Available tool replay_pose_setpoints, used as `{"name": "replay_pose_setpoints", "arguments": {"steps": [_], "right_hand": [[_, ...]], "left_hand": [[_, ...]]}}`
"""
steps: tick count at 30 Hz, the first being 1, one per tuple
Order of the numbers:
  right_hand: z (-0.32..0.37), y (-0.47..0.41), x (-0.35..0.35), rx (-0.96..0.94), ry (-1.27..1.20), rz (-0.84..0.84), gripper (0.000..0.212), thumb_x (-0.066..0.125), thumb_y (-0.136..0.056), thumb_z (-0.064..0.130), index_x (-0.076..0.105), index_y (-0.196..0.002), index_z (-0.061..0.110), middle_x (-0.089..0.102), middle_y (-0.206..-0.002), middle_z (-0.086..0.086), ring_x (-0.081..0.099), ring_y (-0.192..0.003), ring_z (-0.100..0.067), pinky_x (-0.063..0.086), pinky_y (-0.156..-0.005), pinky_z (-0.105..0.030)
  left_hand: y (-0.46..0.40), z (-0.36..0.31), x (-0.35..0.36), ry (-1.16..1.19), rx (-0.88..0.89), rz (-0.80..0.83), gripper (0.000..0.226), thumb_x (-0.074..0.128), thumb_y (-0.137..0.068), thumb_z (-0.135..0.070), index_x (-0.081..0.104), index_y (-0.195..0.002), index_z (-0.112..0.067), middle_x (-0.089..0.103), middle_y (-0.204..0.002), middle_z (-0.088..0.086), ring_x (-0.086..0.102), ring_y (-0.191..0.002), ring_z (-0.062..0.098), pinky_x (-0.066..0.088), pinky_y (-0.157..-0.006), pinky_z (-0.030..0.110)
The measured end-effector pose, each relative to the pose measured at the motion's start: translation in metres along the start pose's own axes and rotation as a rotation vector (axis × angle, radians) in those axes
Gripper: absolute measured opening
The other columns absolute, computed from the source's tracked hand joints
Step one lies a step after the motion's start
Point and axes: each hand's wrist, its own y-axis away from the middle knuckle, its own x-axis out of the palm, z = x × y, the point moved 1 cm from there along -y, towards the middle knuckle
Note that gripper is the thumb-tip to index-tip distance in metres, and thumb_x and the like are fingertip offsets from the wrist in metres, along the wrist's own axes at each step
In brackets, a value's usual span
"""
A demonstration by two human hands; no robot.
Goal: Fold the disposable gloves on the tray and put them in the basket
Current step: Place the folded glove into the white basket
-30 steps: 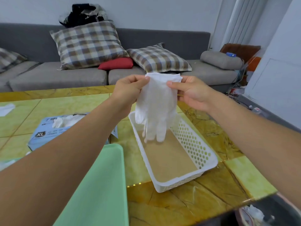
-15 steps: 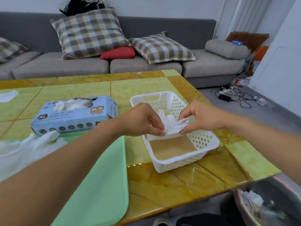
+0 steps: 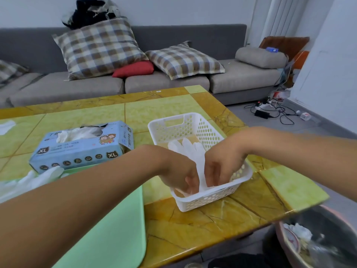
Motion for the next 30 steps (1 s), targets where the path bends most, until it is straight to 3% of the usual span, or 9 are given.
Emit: {"name": "replay_pose_setpoints", "arguments": {"steps": [2,5,7,11,14,20,25,28,30], "right_hand": [[-0.002,0.004,-0.013,0.015,-0.050,-0.061,0.023,0.069,-0.095,0.027,0.075,-0.117,0.028,0.074,-0.113,0.011,0.065,-0.095,-0.002,0.052,-0.085,-0.019],[-0.005,-0.007,-0.025,-0.037,-0.122,-0.463,0.015,0.075,-0.091,0.028,0.079,-0.105,0.024,0.075,-0.094,0.014,0.067,-0.083,-0.002,0.050,-0.074,-0.023],[0.000,-0.023,-0.023,-0.023,-0.130,-0.568,0.032,0.086,-0.079,0.034,0.075,-0.109,0.026,0.069,-0.100,0.015,0.065,-0.089,-0.003,0.049,-0.075,-0.024],[0.018,-0.043,-0.010,0.101,-0.012,-0.311,0.106,0.095,-0.062,0.046,0.037,-0.149,0.035,0.044,-0.144,0.010,0.048,-0.132,-0.020,0.046,-0.107,-0.038],[0.025,-0.048,-0.006,0.184,0.104,-0.224,0.120,0.092,-0.067,0.046,0.013,-0.158,0.033,0.026,-0.156,0.002,0.035,-0.142,-0.026,0.041,-0.112,-0.045],[0.024,-0.050,0.005,0.162,0.037,-0.283,0.111,0.090,-0.073,0.033,0.016,-0.156,0.028,0.029,-0.152,0.002,0.039,-0.136,-0.025,0.047,-0.102,-0.040],[0.028,-0.035,-0.004,0.126,-0.066,-0.307,0.110,0.091,-0.071,0.037,0.022,-0.156,0.037,0.028,-0.158,0.009,0.037,-0.142,-0.021,0.044,-0.111,-0.043],[0.035,-0.035,-0.010,0.071,-0.113,-0.374,0.047,0.087,-0.077,0.036,0.064,-0.119,0.033,0.060,-0.122,0.010,0.061,-0.112,-0.017,0.056,-0.092,-0.036],[0.040,-0.041,-0.007,0.089,-0.192,-0.267,0.011,0.076,-0.089,0.028,0.069,-0.098,0.028,0.070,-0.103,0.004,0.069,-0.097,-0.018,0.058,-0.081,-0.031]], "left_hand": [[0.004,-0.002,-0.005,-0.023,-0.021,0.017,0.032,0.052,-0.102,-0.022,0.068,-0.125,-0.036,0.064,-0.125,-0.018,0.058,-0.114,0.008,0.045,-0.095,0.024],[0.013,0.005,-0.012,-0.030,-0.043,-0.050,0.021,0.060,-0.098,-0.032,0.074,-0.111,-0.040,0.064,-0.115,-0.021,0.057,-0.113,0.007,0.046,-0.101,0.028],[0.015,0.013,-0.013,-0.018,-0.084,-0.106,0.017,0.064,-0.093,-0.037,0.076,-0.105,-0.036,0.068,-0.114,-0.017,0.060,-0.109,0.009,0.048,-0.098,0.030],[0.009,0.020,-0.004,-0.109,-0.185,-0.314,0.027,0.053,-0.094,-0.025,0.056,-0.068,-0.021,0.058,-0.075,-0.001,0.057,-0.070,0.018,0.048,-0.065,0.031],[0.002,0.023,0.001,-0.146,-0.277,-0.294,0.029,0.045,-0.096,-0.024,0.042,-0.068,-0.024,0.050,-0.074,-0.003,0.053,-0.068,0.017,0.043,-0.065,0.032],[-0.003,0.023,-0.001,-0.203,-0.319,-0.120,0.028,0.039,-0.100,-0.027,0.059,-0.119,-0.021,0.056,-0.092,-0.001,0.056,-0.093,0.023,0.044,-0.081,0.034],[0.035,0.041,-0.001,-0.129,-0.218,-0.429,0.031,0.046,-0.101,-0.028,0.068,-0.120,-0.021,0.067,-0.120,-0.001,0.058,-0.113,0.020,0.048,-0.097,0.039],[0.064,0.053,0.015,0.061,-0.148,-0.665,0.024,0.055,-0.099,-0.029,0.072,-0.116,-0.026,0.068,-0.121,-0.011,0.056,-0.114,0.009,0.043,-0.100,0.029],[0.071,0.046,0.024,0.093,-0.107,-0.684,0.026,0.054,-0.101,-0.029,0.073,-0.118,-0.023,0.070,-0.120,-0.010,0.058,-0.112,0.009,0.041,-0.095,0.023]]}}
